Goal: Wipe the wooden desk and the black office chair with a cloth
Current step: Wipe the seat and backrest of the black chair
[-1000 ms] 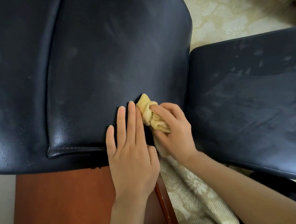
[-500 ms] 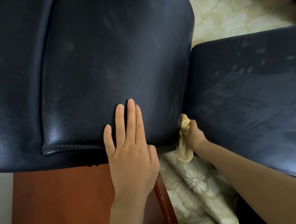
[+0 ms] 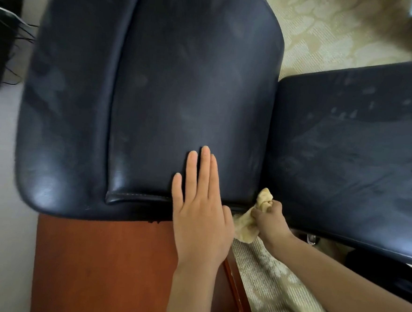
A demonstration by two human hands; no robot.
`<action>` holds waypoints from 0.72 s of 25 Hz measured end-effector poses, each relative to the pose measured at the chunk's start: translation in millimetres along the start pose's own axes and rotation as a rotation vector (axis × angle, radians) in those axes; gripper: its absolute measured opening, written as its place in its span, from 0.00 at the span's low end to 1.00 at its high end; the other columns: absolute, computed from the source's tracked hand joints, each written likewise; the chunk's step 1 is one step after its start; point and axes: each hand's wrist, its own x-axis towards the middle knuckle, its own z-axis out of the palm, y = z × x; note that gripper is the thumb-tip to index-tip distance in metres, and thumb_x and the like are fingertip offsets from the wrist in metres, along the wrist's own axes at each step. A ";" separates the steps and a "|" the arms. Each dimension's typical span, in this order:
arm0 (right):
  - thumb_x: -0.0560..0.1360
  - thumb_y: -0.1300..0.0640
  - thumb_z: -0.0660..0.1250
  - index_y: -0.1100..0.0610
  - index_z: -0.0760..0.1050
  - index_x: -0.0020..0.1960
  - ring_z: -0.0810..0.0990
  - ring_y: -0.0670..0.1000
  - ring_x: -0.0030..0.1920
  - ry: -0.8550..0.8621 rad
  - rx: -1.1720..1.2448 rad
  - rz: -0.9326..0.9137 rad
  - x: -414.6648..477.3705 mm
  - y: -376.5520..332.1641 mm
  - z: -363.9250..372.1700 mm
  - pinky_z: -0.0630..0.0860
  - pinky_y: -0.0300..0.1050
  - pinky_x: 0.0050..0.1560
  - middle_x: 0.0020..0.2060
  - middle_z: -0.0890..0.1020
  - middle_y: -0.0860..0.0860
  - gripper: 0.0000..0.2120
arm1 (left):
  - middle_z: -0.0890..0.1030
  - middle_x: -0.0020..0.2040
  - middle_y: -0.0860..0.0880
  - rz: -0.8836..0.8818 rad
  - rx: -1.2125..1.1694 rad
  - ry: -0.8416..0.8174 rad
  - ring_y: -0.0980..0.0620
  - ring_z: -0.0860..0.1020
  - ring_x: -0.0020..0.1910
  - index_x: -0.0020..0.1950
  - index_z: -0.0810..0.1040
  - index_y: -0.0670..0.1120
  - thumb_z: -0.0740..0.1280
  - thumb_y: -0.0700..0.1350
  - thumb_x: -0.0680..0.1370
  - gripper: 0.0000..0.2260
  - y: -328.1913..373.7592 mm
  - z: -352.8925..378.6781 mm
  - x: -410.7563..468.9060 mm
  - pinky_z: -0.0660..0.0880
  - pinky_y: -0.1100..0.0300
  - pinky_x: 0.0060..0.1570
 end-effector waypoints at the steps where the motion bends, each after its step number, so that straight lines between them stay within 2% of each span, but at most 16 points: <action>1: 0.77 0.65 0.62 0.59 0.58 0.69 0.73 0.57 0.60 -0.020 0.113 0.058 -6.4 -4.4 2.2 0.73 0.56 0.61 0.60 0.71 0.59 0.23 | 0.49 0.78 0.47 0.014 -0.009 -0.026 0.47 0.44 0.77 0.78 0.52 0.43 0.55 0.44 0.73 0.32 0.7 -0.3 -1.6 0.40 0.48 0.73; 3: 0.77 0.67 0.62 0.61 0.60 0.67 0.76 0.58 0.55 -0.073 0.316 0.148 -22.8 -21.6 8.3 0.77 0.53 0.49 0.58 0.73 0.61 0.21 | 0.47 0.78 0.47 0.033 -0.049 -0.066 0.47 0.41 0.76 0.78 0.50 0.43 0.56 0.45 0.75 0.32 -2.5 -5.0 -6.7 0.39 0.49 0.73; 4: 0.77 0.68 0.62 0.62 0.61 0.66 0.77 0.59 0.53 -0.103 0.356 0.158 -32.8 -32.9 12.1 0.77 0.50 0.43 0.58 0.74 0.63 0.20 | 0.47 0.78 0.48 0.048 -0.067 -0.074 0.47 0.41 0.76 0.78 0.51 0.44 0.56 0.46 0.76 0.30 -5.3 -9.7 -10.3 0.40 0.49 0.73; 6: 0.76 0.69 0.63 0.65 0.63 0.66 0.78 0.59 0.51 -0.156 0.347 0.131 -47.7 -48.5 18.5 0.77 0.48 0.39 0.58 0.75 0.65 0.19 | 0.50 0.78 0.48 0.099 -0.112 -0.094 0.49 0.44 0.76 0.77 0.56 0.45 0.56 0.47 0.79 0.27 -8.8 -16.9 -16.8 0.41 0.49 0.73; 8: 0.77 0.67 0.63 0.66 0.66 0.65 0.79 0.58 0.48 -0.190 0.277 0.084 -63.7 -66.8 25.6 0.77 0.50 0.40 0.55 0.77 0.65 0.17 | 0.56 0.77 0.48 0.104 -0.149 -0.090 0.49 0.51 0.77 0.74 0.65 0.48 0.59 0.46 0.78 0.24 -20.5 -36.1 -17.1 0.46 0.48 0.73; 10: 0.78 0.66 0.62 0.67 0.68 0.62 0.79 0.58 0.49 -0.211 0.188 0.019 -78.7 -88.9 33.3 0.78 0.55 0.47 0.54 0.77 0.63 0.13 | 0.62 0.76 0.46 0.031 -0.148 0.010 0.45 0.57 0.75 0.69 0.72 0.48 0.63 0.46 0.73 0.23 -40.4 -60.0 -12.4 0.53 0.43 0.72; 11: 0.78 0.65 0.62 0.66 0.69 0.62 0.79 0.59 0.52 -0.218 0.139 -0.015 -83.4 -100.1 36.7 0.78 0.57 0.52 0.55 0.77 0.63 0.13 | 0.61 0.76 0.45 -0.035 -0.123 0.075 0.42 0.57 0.75 0.69 0.73 0.48 0.65 0.46 0.71 0.25 -50.6 -70.3 -7.3 0.53 0.40 0.71; 13: 0.78 0.65 0.62 0.64 0.69 0.63 0.78 0.59 0.56 -0.234 0.053 -0.084 -92.3 -125.1 46.3 0.75 0.59 0.58 0.57 0.77 0.62 0.14 | 0.55 0.77 0.41 -0.251 -0.045 0.169 0.38 0.51 0.76 0.73 0.66 0.47 0.65 0.47 0.70 0.30 -74.5 -92.4 5.6 0.48 0.37 0.70; 15: 0.77 0.66 0.63 0.63 0.68 0.64 0.78 0.59 0.57 -0.243 -0.006 -0.153 -100.9 -151.0 57.3 0.75 0.58 0.59 0.57 0.77 0.61 0.16 | 0.46 0.78 0.40 -0.521 -0.130 0.102 0.36 0.45 0.76 0.78 0.51 0.46 0.63 0.51 0.73 0.36 -96.2 -110.8 18.5 0.41 0.36 0.70; 16: 0.76 0.66 0.64 0.63 0.68 0.64 0.78 0.59 0.57 -0.241 -0.016 -0.166 -103.6 -161.9 61.1 0.75 0.57 0.59 0.57 0.77 0.61 0.17 | 0.44 0.78 0.42 -0.629 -0.243 0.047 0.38 0.45 0.76 0.78 0.44 0.46 0.61 0.52 0.75 0.38 -102.7 -114.3 24.8 0.39 0.36 0.70; 18: 0.76 0.68 0.64 0.64 0.67 0.64 0.77 0.59 0.57 -0.239 -0.009 -0.155 -108.1 -177.3 66.9 0.75 0.57 0.59 0.58 0.76 0.62 0.18 | 0.46 0.78 0.48 -0.745 -0.487 -0.020 0.41 0.53 0.75 0.77 0.38 0.46 0.61 0.52 0.77 0.39 -109.4 -115.4 31.7 0.40 0.38 0.71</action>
